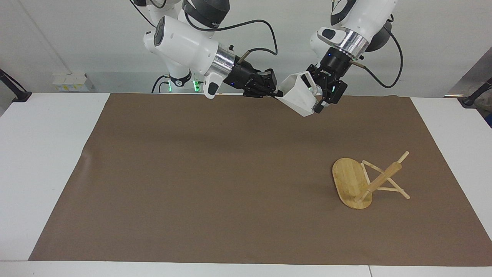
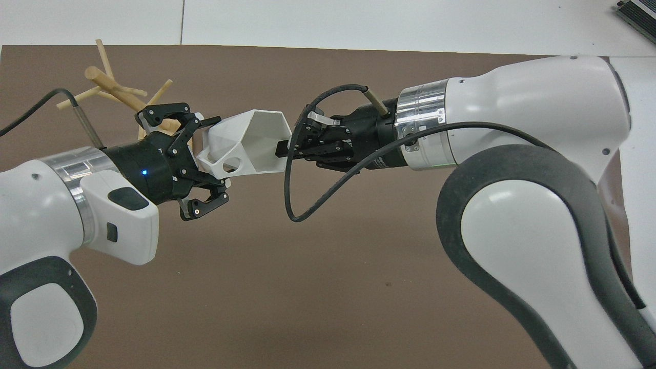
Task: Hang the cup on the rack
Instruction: 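Close the left gripper on the cup handle beside the right gripper, then open the right gripper and withdraw it while the left gripper lifts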
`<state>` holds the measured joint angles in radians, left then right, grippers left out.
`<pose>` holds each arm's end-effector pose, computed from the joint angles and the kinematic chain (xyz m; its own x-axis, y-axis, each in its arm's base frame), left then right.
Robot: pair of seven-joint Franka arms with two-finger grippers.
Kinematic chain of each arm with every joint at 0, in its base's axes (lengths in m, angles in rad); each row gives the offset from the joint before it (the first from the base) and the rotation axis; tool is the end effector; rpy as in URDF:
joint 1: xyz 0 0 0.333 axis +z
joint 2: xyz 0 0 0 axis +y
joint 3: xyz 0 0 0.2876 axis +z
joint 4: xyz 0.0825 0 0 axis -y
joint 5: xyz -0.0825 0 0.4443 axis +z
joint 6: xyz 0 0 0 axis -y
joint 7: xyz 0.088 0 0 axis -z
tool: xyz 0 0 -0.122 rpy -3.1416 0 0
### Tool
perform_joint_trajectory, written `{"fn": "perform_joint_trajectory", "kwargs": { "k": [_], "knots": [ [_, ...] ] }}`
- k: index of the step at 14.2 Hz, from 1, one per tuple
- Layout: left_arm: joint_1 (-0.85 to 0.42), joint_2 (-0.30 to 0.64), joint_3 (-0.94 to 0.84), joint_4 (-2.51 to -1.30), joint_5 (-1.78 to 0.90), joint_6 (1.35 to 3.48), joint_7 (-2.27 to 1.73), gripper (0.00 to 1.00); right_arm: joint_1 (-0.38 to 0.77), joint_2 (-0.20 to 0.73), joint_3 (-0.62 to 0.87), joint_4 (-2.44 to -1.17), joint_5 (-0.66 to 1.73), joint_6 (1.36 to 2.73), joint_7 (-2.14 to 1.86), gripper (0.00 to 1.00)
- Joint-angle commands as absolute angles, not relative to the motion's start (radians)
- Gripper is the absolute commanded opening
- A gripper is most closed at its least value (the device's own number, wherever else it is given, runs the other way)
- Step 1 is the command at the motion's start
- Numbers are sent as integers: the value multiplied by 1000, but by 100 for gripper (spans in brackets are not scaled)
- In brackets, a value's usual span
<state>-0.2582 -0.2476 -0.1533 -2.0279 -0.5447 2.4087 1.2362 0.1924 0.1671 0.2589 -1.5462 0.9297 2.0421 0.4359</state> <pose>0.5490 -0.2556 0.5735 0.0534 -0.7904 0.6103 -0.9012 -0.3013 -0.3114 0.6169 0.3464 0.5677 0.9581 -0.1757 -0.2263 -0.2858 -0.5310 -0.7977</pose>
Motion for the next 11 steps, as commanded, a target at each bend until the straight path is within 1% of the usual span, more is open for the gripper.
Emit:
{"fn": "perform_joint_trajectory", "kwargs": {
  "k": [1, 4, 5, 7, 9, 10, 11],
  "knots": [
    [-265, -259, -146, -2042, -575, 2418, 1249, 0, 189, 161, 265, -1548, 954, 2040, 442, 0],
    [-258, -265, -144, -2042, -575, 2408, 1238, 0, 189, 161, 265, -1548, 954, 2039, 440, 0],
    [-253, -265, -144, -2042, -575, 2408, 1220, 0, 186, 161, 265, -1548, 954, 2040, 439, 7],
    [-252, -270, -138, -2042, -575, 2408, 1168, 0, 184, 161, 265, -1549, 953, 2040, 437, 31],
    [-252, -271, -137, -2042, -575, 2408, 1143, 0, 189, 160, 264, -1551, 939, 2043, 431, 50],
    [-250, -273, -137, -2042, -575, 2408, 1112, 0, 189, 158, 264, -1552, 936, 2043, 428, 55],
    [-250, -276, -135, -2042, -575, 2408, 1103, 0, 189, 158, 264, -1552, 936, 2045, 428, 55]
  ]
}}
